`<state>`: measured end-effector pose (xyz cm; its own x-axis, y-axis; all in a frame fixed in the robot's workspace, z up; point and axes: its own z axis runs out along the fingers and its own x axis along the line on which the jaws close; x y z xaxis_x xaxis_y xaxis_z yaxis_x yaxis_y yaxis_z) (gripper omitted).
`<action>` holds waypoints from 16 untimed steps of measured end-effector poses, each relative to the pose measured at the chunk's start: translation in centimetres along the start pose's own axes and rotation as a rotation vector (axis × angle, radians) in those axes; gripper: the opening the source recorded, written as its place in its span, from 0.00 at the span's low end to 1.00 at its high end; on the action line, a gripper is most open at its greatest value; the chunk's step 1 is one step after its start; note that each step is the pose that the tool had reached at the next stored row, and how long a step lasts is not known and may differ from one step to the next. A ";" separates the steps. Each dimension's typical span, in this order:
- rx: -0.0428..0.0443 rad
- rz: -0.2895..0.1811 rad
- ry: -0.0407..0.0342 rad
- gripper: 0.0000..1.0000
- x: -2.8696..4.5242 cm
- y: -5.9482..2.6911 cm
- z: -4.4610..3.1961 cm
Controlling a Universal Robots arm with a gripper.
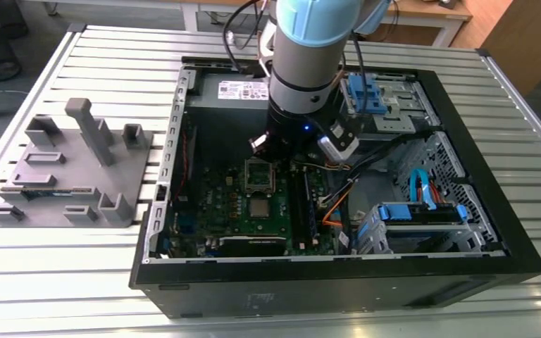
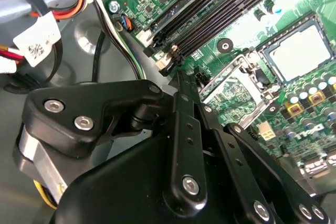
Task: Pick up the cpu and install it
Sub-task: 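Close the cpu cover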
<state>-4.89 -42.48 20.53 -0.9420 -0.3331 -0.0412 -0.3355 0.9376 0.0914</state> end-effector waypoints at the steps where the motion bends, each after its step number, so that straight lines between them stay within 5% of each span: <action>1: -0.0008 -0.017 0.0015 0.11 0.00 0.00 0.00; 5: -0.0030 -0.071 0.0064 0.11 0.00 0.00 0.00; 16: -0.0033 -0.080 0.0073 0.11 -0.01 0.03 -0.53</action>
<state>-4.89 -42.50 21.06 -0.9123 -0.4074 -0.0412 -0.4095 0.9077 0.0914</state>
